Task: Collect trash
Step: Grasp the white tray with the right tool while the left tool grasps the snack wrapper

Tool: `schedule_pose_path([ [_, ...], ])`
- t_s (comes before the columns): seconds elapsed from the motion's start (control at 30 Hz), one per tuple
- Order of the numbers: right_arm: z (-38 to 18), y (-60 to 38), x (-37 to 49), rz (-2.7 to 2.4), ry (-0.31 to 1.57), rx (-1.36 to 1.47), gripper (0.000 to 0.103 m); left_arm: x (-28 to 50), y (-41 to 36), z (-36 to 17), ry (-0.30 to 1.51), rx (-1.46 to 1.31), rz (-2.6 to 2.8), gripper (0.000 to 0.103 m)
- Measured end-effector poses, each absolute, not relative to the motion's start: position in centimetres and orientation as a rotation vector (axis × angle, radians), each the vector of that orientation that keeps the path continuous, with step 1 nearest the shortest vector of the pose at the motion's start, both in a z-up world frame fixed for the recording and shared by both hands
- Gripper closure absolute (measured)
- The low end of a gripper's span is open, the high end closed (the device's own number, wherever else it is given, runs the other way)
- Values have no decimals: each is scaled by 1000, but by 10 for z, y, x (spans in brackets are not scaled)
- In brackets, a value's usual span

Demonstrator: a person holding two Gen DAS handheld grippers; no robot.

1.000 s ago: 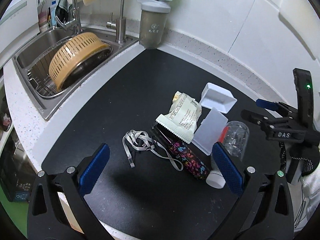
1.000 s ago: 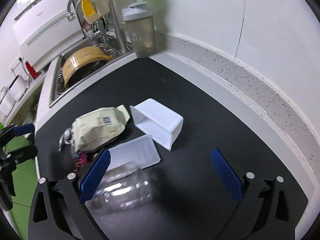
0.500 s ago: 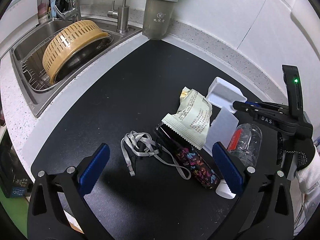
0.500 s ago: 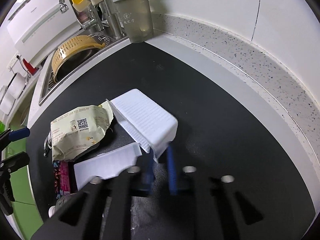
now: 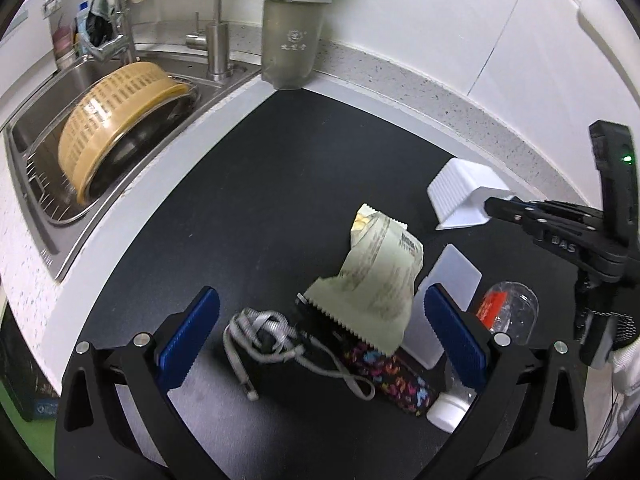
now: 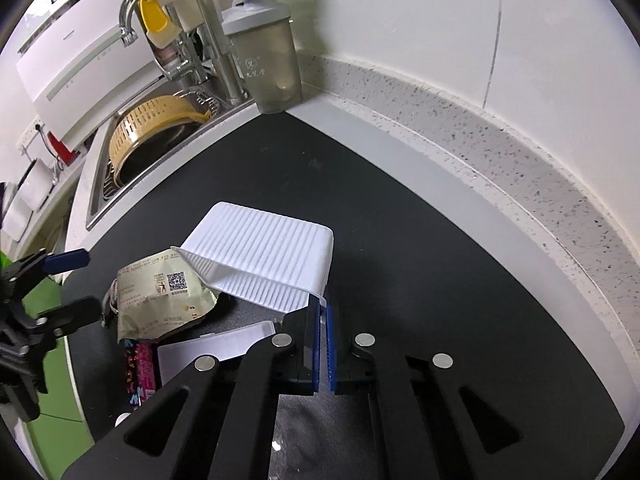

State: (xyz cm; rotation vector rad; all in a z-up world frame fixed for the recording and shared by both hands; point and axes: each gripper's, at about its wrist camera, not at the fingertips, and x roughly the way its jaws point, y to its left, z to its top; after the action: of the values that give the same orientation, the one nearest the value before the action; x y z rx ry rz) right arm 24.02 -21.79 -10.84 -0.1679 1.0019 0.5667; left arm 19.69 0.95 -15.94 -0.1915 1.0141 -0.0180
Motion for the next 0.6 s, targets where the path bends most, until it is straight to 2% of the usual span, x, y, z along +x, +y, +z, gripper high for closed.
schedule_pose_path([
  [0.27,-105,-232,236,554,1004,-147,101,224,-5,-178,1059,-160,-84,3],
  [0.3,-105,-233,236,552,1005,-145,101,227,-6,-182,1068,-160,-96,7],
  [0.33,-105,-235,236,548,1005,-144,101,229,-7,-183,1072,-163,-105,15],
  [0.37,-105,-237,236,546,1007,-141,101,231,-8,-186,1086,-160,-106,36],
  [0.4,-106,-239,235,543,1008,-138,101,234,-7,-190,1106,-163,-111,41],
  [0.6,-103,-245,233,538,1004,-132,101,237,-7,-189,1097,-181,-130,53],
])
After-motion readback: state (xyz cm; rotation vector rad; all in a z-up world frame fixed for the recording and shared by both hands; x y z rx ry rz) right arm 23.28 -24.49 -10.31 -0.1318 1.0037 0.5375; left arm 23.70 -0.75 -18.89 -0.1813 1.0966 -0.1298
